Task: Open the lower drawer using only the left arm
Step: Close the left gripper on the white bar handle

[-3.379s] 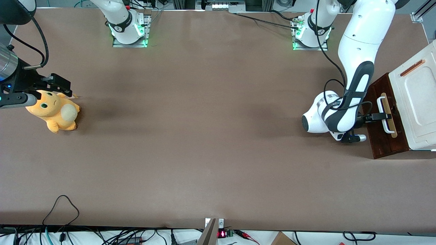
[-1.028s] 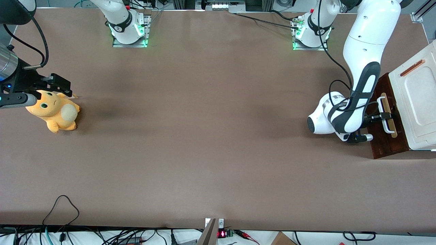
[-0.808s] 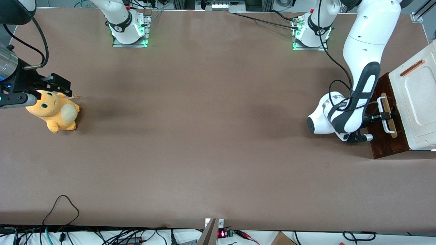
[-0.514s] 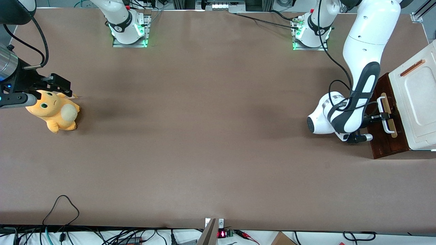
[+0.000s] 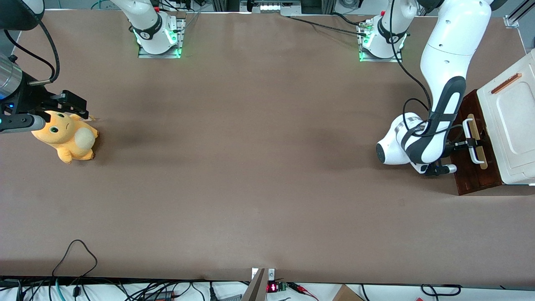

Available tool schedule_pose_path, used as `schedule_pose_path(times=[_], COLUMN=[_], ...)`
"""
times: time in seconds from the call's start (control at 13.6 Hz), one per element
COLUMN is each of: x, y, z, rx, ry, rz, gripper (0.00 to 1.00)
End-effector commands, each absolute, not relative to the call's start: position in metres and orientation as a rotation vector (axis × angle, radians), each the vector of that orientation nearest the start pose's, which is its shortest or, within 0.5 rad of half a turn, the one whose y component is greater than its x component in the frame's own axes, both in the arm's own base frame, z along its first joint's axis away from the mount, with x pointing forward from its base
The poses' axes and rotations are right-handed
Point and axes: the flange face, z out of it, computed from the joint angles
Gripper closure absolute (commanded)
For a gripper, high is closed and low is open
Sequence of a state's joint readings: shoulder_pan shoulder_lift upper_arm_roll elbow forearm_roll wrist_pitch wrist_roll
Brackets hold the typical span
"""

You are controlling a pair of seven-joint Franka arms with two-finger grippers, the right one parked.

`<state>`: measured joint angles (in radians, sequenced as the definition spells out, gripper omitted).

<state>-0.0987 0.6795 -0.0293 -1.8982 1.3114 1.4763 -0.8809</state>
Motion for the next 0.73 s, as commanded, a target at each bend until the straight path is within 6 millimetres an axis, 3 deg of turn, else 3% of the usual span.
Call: schedule_pose_path(times=[0.0, 0.66], x=[0.5662, 0.5619], y=[0.0406, 0.0438], z=[0.1648, 0.1651], rx=[-1.637, -1.614], ry=[-0.008, -0.037], rz=[0.220, 0.222], gripper=[0.71, 0.77])
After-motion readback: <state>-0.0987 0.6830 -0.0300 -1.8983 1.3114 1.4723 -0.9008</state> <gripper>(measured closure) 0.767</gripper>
